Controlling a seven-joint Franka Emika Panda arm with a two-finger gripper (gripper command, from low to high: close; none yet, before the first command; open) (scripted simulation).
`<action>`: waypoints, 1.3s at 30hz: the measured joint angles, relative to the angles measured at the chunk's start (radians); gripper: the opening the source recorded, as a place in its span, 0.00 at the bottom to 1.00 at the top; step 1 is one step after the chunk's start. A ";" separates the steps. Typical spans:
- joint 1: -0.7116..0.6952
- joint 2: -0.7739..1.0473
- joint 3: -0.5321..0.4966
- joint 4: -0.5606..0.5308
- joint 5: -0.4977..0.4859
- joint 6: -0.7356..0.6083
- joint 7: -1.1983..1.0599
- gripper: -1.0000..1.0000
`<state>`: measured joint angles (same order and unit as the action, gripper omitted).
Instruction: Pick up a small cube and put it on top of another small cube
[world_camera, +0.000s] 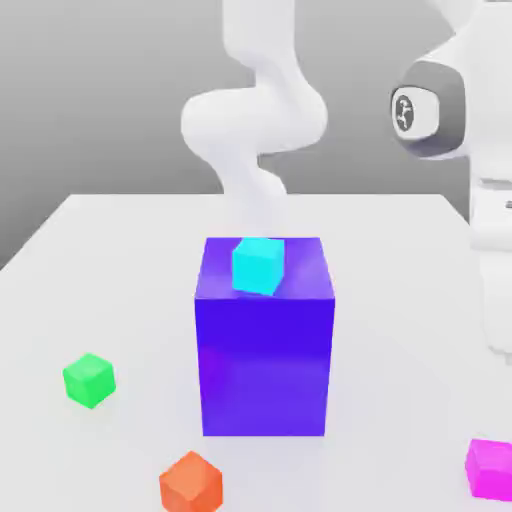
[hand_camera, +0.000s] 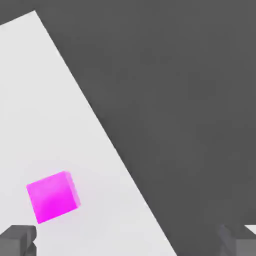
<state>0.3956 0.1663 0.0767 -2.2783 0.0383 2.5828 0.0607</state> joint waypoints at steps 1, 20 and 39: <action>0.008 0.036 0.006 0.001 -0.016 0.011 -0.016 0.50; 0.073 0.270 0.008 0.019 -0.121 0.109 -0.068 0.00; -0.345 -0.116 -0.357 -0.232 -0.101 0.107 0.142 0.00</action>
<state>0.0508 0.0506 -0.2798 -2.5098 -0.0631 2.6901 0.2029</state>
